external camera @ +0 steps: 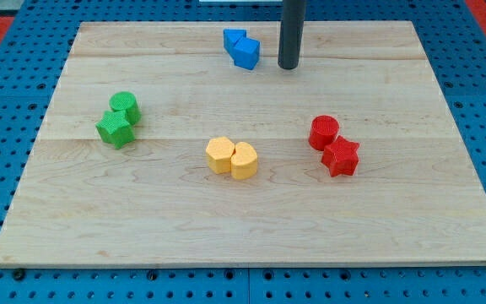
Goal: Separate blue cube and blue triangle
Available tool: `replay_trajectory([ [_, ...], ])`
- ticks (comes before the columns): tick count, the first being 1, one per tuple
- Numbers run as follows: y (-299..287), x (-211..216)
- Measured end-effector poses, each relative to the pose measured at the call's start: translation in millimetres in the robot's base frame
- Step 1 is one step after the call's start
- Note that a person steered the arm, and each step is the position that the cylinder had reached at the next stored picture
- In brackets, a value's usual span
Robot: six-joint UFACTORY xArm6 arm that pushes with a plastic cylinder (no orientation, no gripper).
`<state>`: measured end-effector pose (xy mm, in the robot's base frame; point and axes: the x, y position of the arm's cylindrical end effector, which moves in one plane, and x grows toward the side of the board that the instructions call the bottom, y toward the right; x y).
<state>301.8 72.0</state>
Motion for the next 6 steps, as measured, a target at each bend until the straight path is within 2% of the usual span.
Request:
replay_trajectory([
  [1, -22, 26],
  [2, -12, 35],
  [3, 101, 8],
  [4, 99, -34],
  [5, 4, -38],
  [6, -47, -60],
])
